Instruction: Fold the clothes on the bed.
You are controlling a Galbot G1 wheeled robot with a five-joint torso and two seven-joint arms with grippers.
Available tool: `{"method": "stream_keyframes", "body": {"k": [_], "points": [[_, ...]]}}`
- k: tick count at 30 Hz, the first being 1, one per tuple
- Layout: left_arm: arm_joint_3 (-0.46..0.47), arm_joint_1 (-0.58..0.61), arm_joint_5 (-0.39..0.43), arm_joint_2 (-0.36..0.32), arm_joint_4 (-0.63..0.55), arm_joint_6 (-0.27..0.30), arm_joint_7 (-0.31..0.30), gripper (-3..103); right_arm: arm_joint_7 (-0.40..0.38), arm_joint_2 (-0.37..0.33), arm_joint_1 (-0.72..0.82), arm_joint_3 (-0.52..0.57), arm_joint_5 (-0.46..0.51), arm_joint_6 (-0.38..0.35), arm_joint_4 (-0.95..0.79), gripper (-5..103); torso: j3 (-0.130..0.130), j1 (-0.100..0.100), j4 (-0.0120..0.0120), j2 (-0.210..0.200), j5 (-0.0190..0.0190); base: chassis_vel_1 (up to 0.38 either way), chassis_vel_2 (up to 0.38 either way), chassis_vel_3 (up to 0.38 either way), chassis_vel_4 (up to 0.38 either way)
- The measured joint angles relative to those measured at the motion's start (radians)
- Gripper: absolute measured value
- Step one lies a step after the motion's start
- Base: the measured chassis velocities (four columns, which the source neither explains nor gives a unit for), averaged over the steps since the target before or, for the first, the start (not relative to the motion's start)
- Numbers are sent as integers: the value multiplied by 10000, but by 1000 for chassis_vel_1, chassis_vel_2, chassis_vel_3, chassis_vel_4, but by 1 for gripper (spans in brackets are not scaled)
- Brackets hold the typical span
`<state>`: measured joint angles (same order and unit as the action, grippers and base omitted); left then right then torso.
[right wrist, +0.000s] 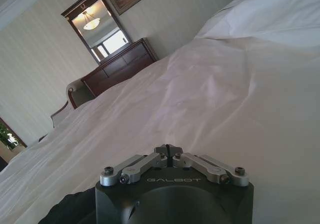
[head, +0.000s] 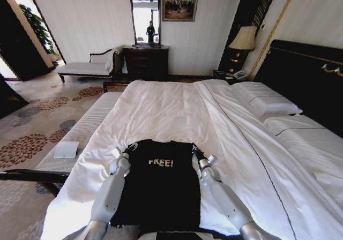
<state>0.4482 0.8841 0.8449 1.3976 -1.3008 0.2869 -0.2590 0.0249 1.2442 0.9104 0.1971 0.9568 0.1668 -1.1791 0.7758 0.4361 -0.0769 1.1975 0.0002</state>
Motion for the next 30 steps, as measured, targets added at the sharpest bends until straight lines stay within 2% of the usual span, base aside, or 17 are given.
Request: {"method": "stream_keyframes", "body": {"k": [2,5,8,10,11,13,16,20,25,29,30], "points": [[1,2,-2,0,-1,-6,8,74,0,-1,-1,0,-4,0,0,0,0,0,0,0,0,0,0,0,0],[25,65,-8,-7,-58,-42,54,57,0,1,-8,-1,-59,3,-9,0,0,0,-1,0,-2,0,0,0,0],[46,152,-8,-14,-153,-52,84,52,-2,15,-15,-5,-107,9,-15,0,0,0,-1,0,-2,0,0,0,0],[73,289,5,-22,-312,-55,173,41,-11,12,-6,-6,-139,16,-49,0,0,0,0,0,-2,0,0,0,0],[73,289,5,-22,-312,-55,173,41,-11,12,-6,-6,-139,16,-49,0,0,0,0,0,-2,0,0,0,0],[88,354,8,-23,-376,-60,203,30,-22,-3,8,-5,-160,18,-83,0,0,0,0,0,-2,0,0,0,0],[128,434,8,-2,-477,-81,213,24,-34,-47,42,7,-172,21,-180,0,0,0,-1,1,-2,0,0,0,0],[233,570,37,31,-814,-92,192,3,-114,-177,177,58,-167,22,-544,0,0,0,-1,0,-2,0,0,0,0],[362,852,212,-169,-1529,-92,155,1,-221,-461,487,207,-97,22,-1304,0,0,0,-2,0,-2,0,0,0,0],[569,1332,683,-827,-2763,-16,100,1,-383,-1187,911,374,251,17,-2507,0,-1,0,-2,0,-4,0,0,0,0],[569,1332,683,-827,-2763,-16,100,1,-383,-1187,911,374,251,17,-2507,0,-1,0,-2,0,-4,0,0,0,0]]}}
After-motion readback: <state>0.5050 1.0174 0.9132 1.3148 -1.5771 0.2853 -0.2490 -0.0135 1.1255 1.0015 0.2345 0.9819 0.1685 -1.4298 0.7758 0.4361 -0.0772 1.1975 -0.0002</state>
